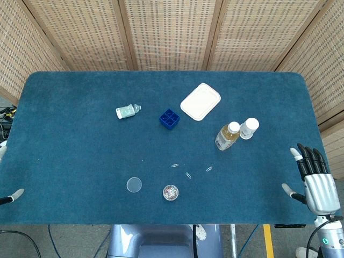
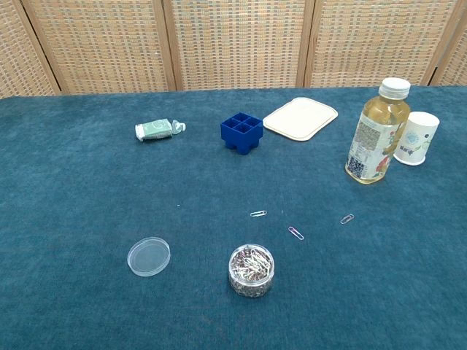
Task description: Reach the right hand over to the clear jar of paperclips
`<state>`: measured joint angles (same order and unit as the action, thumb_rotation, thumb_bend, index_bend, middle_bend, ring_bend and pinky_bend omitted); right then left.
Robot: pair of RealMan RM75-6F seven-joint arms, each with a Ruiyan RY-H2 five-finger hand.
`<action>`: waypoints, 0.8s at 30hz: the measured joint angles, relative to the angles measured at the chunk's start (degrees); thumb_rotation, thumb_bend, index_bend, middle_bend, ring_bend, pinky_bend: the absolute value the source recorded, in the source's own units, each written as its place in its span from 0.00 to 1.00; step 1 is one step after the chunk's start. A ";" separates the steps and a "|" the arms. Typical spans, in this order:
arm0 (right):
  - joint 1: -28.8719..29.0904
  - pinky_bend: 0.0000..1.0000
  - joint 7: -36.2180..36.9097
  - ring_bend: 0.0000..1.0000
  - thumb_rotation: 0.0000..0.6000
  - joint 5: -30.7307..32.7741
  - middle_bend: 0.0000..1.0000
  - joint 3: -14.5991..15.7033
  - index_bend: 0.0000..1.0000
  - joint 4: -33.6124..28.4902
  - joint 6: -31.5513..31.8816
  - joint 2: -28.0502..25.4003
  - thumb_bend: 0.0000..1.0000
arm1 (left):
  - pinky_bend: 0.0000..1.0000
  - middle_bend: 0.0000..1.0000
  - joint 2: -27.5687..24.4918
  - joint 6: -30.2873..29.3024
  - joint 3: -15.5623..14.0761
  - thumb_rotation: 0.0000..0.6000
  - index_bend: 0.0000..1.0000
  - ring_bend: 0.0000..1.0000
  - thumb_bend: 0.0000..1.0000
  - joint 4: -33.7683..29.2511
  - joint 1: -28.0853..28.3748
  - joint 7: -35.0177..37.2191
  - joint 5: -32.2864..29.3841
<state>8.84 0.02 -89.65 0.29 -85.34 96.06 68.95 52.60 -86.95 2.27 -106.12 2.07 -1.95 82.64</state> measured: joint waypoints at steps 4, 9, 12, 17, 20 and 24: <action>-0.19 0.00 -0.82 0.00 1.00 -0.67 0.00 -0.14 0.00 0.02 -0.58 0.17 0.00 | 0.00 0.00 0.31 0.26 -0.11 1.00 0.00 0.00 0.03 0.01 0.09 -0.68 0.18; -0.03 0.00 -0.99 0.00 1.00 -2.57 0.00 0.31 0.00 -0.10 -1.63 0.38 0.00 | 0.00 0.00 0.38 0.46 -0.11 1.00 0.00 0.00 0.03 -0.06 0.20 -0.76 0.34; 0.66 0.00 -0.91 0.00 1.00 -4.68 0.00 0.60 0.01 -0.04 -2.48 0.79 0.00 | 0.00 0.00 0.41 0.56 -0.07 1.00 0.00 0.00 0.03 -0.11 0.24 -0.73 0.24; 3.90 0.00 -1.60 0.00 1.00 -7.31 0.00 0.42 0.23 -0.23 -6.49 1.69 0.01 | 0.00 0.00 0.53 0.96 -0.03 1.00 0.00 0.00 0.03 -0.28 0.52 -1.31 0.33; 7.16 0.00 -2.59 0.00 1.00 -7.99 0.00 -0.12 0.33 -1.06 -11.54 1.90 0.10 | 0.00 0.00 0.70 1.45 0.05 1.00 0.00 0.00 0.03 -0.36 0.82 -1.87 0.15; 12.69 0.00 -4.41 0.00 1.00 -7.63 0.00 -1.40 0.38 -2.91 -21.21 2.34 0.17 | 0.00 0.00 1.04 2.36 0.22 1.00 0.00 0.00 0.03 -0.32 1.24 -2.76 -0.81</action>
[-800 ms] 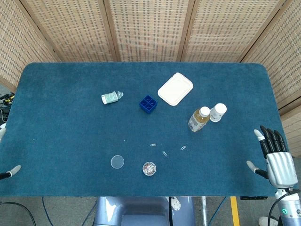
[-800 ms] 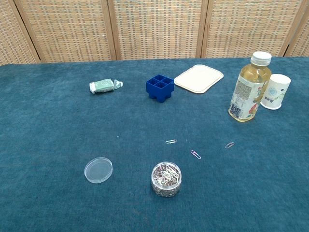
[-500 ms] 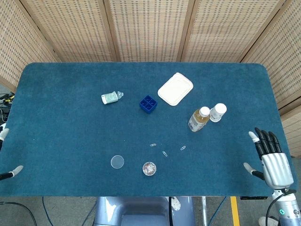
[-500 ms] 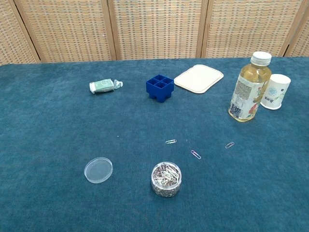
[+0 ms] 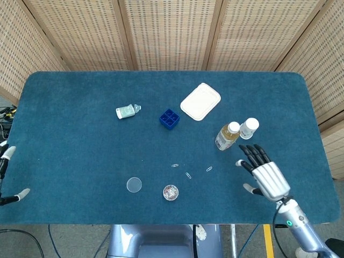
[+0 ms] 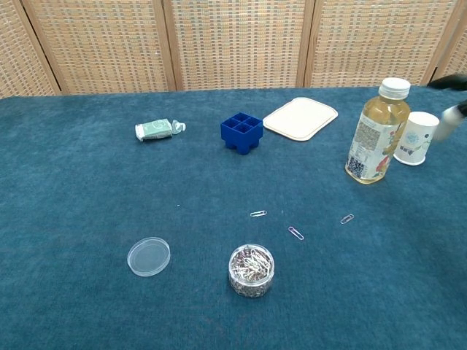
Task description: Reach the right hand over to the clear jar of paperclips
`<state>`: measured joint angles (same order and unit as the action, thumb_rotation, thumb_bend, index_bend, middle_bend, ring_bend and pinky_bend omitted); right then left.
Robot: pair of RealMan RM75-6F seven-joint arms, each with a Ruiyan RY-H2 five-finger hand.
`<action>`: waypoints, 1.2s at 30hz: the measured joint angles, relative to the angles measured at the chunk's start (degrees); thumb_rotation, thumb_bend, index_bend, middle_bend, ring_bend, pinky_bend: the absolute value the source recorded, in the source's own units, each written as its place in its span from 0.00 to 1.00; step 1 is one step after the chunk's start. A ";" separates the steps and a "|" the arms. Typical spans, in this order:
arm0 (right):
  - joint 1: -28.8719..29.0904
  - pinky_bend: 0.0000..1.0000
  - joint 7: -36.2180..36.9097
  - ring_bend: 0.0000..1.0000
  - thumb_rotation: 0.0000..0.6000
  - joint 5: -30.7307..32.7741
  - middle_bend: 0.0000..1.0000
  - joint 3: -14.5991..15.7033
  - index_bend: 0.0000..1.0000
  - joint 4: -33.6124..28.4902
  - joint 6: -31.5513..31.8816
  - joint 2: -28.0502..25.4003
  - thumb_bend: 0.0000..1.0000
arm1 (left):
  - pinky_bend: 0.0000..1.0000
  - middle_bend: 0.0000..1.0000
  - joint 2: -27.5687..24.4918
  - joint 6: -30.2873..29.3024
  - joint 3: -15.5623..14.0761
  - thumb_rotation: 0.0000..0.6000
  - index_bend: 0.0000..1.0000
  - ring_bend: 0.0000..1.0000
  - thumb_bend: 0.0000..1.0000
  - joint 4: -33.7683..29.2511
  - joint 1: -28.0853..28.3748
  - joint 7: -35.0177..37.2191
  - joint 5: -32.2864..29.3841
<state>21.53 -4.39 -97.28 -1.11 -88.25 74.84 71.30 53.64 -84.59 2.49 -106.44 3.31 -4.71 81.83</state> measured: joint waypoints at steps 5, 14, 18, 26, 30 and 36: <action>6.67 0.00 -4.27 0.00 1.00 3.31 0.00 -2.28 0.38 -1.23 -11.96 1.89 0.20 | 0.00 0.00 0.42 1.18 0.44 1.00 0.00 0.00 0.03 0.43 0.57 -0.44 -1.71; 15.80 0.00 -13.79 0.00 1.00 13.75 0.00 -6.91 0.46 1.97 -23.84 10.42 0.31 | 0.00 0.00 1.03 3.61 1.02 1.00 0.00 0.00 0.03 1.41 1.75 -1.01 -4.26; 17.49 0.00 -15.93 0.00 1.00 16.35 0.00 -7.72 0.46 5.72 -25.74 13.31 0.33 | 0.00 0.00 1.20 4.16 1.17 1.00 0.00 0.00 0.03 1.55 2.06 -1.20 -4.96; 18.81 0.00 -16.84 0.00 1.00 18.59 0.00 -6.42 0.46 10.67 -27.84 16.03 0.33 | 0.00 0.00 1.51 5.03 1.31 1.00 0.00 0.00 0.03 1.74 2.60 -1.80 -5.79; 19.30 0.00 -16.98 0.00 1.00 18.83 0.00 -5.72 0.46 12.49 -28.20 17.18 0.33 | 0.00 0.00 1.75 5.32 1.35 1.00 0.00 0.00 0.03 1.67 2.88 -2.20 -6.00; 19.65 0.00 -16.53 0.00 1.00 18.97 0.00 -4.67 0.46 13.85 -28.26 18.19 0.33 | 0.00 0.00 1.96 5.42 1.30 1.00 0.00 0.00 0.03 1.71 3.01 -2.59 -6.18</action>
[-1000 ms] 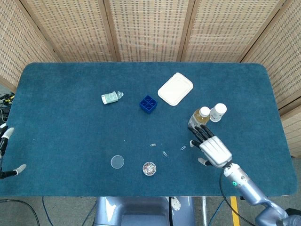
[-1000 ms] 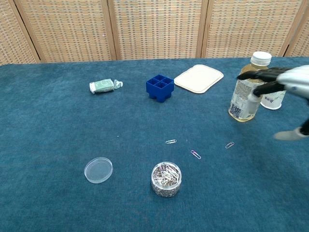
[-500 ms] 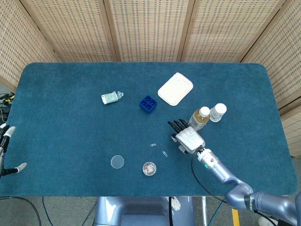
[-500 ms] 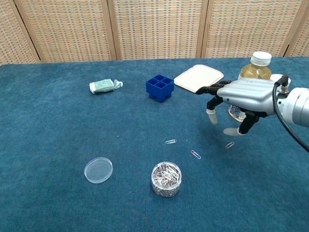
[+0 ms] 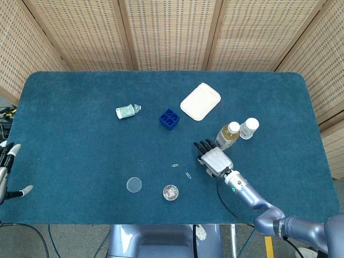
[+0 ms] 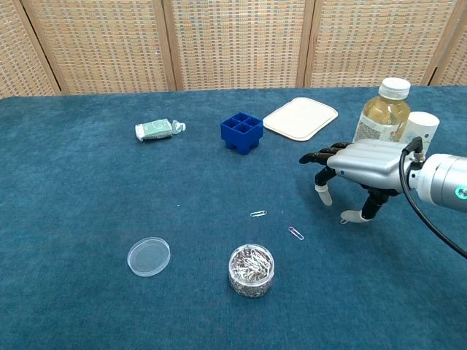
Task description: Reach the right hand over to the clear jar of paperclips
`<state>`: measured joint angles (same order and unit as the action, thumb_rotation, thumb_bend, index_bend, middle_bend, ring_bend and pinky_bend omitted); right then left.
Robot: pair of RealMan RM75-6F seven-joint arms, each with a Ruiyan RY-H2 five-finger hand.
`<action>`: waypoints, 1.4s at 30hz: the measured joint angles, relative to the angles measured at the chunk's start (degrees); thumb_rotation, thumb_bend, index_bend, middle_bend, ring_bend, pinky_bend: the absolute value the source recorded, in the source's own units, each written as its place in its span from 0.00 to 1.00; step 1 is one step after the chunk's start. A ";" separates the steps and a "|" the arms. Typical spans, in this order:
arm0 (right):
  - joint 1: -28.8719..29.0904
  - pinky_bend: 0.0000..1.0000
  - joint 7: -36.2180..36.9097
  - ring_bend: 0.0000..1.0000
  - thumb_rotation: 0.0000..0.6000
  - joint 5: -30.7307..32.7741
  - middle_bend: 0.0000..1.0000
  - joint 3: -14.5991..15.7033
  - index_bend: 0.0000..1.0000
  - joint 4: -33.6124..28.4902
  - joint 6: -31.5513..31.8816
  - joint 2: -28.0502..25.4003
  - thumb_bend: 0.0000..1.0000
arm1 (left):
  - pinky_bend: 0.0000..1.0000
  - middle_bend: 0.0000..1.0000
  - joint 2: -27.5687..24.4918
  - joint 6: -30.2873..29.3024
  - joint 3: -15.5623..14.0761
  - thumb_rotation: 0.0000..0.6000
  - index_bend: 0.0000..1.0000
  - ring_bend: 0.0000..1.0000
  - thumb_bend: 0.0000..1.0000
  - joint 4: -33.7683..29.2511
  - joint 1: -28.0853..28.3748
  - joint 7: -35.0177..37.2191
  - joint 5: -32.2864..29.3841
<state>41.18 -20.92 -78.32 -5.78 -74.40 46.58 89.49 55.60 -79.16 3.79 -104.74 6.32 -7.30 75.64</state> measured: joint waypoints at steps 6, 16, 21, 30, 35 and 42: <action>-0.07 0.00 0.39 0.00 1.00 0.17 0.00 0.86 0.46 0.80 -0.01 0.00 0.33 | 0.00 0.00 0.11 0.28 0.00 1.00 0.00 0.00 0.03 0.16 0.18 -0.12 -0.32; -0.32 0.00 1.95 0.00 1.00 -0.09 0.00 2.01 0.46 2.16 0.24 0.33 0.33 | 0.00 0.00 0.24 0.31 -0.14 1.00 0.00 0.00 0.03 0.10 0.30 -0.50 -0.27; -0.24 0.00 2.52 0.00 1.00 -0.38 0.00 2.34 0.47 2.87 0.45 0.70 0.33 | 0.00 0.00 0.38 0.34 -0.20 1.00 0.00 0.00 0.03 0.09 0.35 -0.77 -0.40; -0.34 0.00 3.88 0.00 1.00 -0.32 0.00 2.94 0.58 4.94 0.22 1.55 0.41 | 0.00 0.00 0.42 0.50 -0.19 1.00 0.00 0.00 0.03 0.25 0.49 -0.67 -0.60; -0.30 0.00 4.40 0.00 1.00 -0.41 0.00 3.16 0.63 5.51 0.14 1.93 0.42 | 0.00 0.00 0.46 0.51 -0.23 1.00 0.00 0.00 0.03 0.26 0.52 -0.66 -0.59; -0.49 0.00 5.78 0.00 1.00 -1.06 0.00 3.45 0.66 6.33 0.76 2.24 0.45 | 0.00 0.00 0.52 0.58 -0.28 1.00 0.00 0.00 0.03 0.27 0.60 -0.71 -0.59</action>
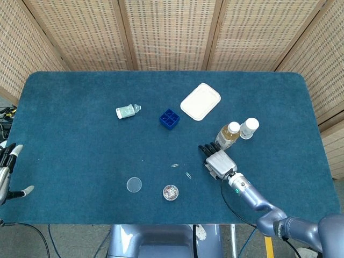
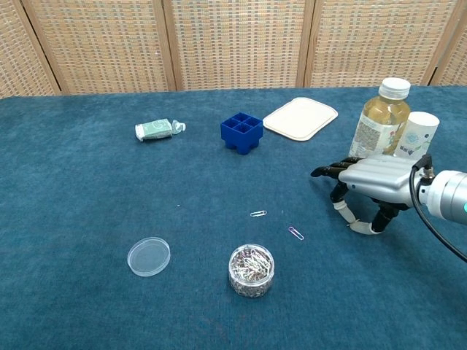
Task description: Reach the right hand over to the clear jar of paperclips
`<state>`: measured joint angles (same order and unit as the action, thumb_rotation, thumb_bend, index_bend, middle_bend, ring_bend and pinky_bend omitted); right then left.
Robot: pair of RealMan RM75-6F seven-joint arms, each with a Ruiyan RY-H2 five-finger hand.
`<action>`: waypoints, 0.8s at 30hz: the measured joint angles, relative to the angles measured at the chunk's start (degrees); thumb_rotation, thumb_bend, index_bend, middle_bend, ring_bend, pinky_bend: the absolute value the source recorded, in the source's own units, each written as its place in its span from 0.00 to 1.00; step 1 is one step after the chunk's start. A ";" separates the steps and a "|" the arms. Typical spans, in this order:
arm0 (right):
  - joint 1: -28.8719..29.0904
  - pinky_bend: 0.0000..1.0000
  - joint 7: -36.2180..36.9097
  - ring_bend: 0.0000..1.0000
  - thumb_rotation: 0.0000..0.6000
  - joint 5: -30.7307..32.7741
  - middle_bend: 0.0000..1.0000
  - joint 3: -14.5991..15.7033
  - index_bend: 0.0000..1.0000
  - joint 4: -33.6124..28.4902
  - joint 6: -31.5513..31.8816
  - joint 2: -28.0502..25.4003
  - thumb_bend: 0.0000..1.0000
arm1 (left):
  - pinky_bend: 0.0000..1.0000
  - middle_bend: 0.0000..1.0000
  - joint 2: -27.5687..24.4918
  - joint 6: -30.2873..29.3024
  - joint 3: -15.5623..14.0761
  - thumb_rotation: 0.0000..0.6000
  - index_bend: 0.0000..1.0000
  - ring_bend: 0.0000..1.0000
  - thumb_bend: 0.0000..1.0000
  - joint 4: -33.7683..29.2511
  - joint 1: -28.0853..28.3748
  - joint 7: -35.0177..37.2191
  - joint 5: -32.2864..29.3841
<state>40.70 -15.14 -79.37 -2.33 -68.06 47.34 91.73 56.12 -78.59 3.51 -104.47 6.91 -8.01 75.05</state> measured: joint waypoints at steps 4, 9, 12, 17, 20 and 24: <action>-0.09 0.00 0.71 0.00 1.00 -0.41 0.00 -0.04 0.66 -0.26 0.64 -0.34 0.48 | 0.00 0.00 0.02 -0.06 -0.04 1.00 0.00 0.00 0.03 -0.03 0.00 -0.04 0.09; -0.24 0.00 1.33 0.00 1.00 -1.53 0.00 -0.12 0.67 -2.55 2.16 -1.63 0.48 | 0.00 0.00 -0.07 -0.14 -0.10 1.00 0.00 0.00 0.03 -0.14 -0.03 0.12 0.26; -0.32 0.00 1.73 0.00 1.00 -3.07 0.00 -0.11 0.67 -5.54 3.77 -3.10 0.49 | 0.00 0.00 -0.15 -0.24 -0.14 1.00 0.00 0.00 0.03 -0.17 -0.07 0.30 0.43; -0.28 0.00 2.01 0.00 1.00 -6.93 0.00 0.22 0.67 -12.95 6.59 -6.47 0.49 | 0.00 0.00 -0.35 -0.42 -0.23 1.00 0.00 0.00 0.03 -0.27 -0.17 0.66 0.78; -0.09 0.00 1.81 0.00 1.00 -9.89 0.00 0.80 0.67 -18.20 7.87 -8.68 0.49 | 0.00 0.00 -0.42 -0.52 -0.31 1.00 0.00 0.00 0.03 -0.32 -0.23 0.81 1.02; 0.85 0.00 1.68 0.00 1.00 -14.37 0.00 2.01 0.67 -23.94 8.36 -10.62 0.49 | 0.00 0.00 -0.51 -0.76 -0.47 1.00 0.00 0.00 0.03 -0.45 -0.35 0.98 1.53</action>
<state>41.55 -13.46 -93.74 -0.33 -92.00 55.70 81.11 55.61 -79.35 3.04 -104.92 6.57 -7.02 76.58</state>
